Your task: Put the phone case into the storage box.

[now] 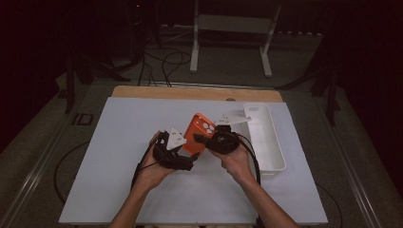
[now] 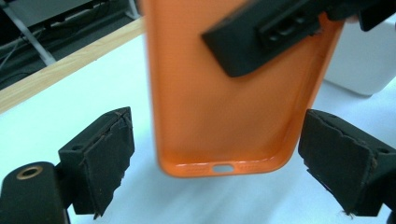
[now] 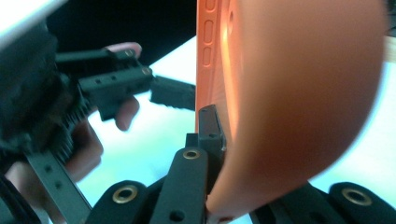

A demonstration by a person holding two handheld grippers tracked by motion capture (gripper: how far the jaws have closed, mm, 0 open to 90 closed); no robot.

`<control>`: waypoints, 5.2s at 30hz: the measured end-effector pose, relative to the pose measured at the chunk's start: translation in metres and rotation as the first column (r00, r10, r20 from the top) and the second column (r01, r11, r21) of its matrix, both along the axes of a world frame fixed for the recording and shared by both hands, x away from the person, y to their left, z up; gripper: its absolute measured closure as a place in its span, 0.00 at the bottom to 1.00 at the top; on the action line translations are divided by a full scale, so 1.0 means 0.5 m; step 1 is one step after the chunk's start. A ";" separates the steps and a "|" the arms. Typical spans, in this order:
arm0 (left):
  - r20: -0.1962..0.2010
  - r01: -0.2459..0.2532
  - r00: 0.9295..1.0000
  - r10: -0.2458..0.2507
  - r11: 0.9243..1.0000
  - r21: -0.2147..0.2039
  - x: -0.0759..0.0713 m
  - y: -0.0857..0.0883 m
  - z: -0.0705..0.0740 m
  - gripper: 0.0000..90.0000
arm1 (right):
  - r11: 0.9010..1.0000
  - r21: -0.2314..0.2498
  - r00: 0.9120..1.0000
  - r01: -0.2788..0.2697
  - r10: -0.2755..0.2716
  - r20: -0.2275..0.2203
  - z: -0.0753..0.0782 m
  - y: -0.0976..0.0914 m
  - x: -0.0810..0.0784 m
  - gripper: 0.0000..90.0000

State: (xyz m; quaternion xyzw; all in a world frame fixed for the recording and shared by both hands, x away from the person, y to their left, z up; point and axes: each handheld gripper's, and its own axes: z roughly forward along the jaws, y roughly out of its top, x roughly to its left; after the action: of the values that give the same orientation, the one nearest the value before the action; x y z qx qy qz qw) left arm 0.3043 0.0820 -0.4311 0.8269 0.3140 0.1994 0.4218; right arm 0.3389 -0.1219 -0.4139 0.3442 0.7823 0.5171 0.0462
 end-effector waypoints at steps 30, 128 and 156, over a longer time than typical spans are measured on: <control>-0.073 0.185 0.978 -0.196 0.973 -0.138 0.007 0.041 -0.011 0.23 | 0.961 -0.093 0.955 -0.261 0.271 0.121 0.029 -0.011 -0.030 0.97; 0.037 -0.060 0.997 0.066 0.987 -0.151 -0.007 0.033 -0.032 0.89 | 0.994 -0.062 0.988 0.094 -0.086 0.128 0.027 -0.014 -0.023 0.10; 0.061 -0.107 0.991 0.116 0.985 -0.136 -0.015 0.013 -0.046 0.89 | 0.983 0.065 0.978 0.173 -0.180 0.105 0.056 0.019 -0.021 0.16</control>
State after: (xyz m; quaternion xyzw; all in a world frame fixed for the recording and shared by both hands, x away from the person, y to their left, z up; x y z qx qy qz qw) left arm 0.2967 0.0887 -0.4540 0.7708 0.3578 0.2297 0.4745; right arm 0.3285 -0.1122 -0.3859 0.3843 0.7303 0.5506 0.1256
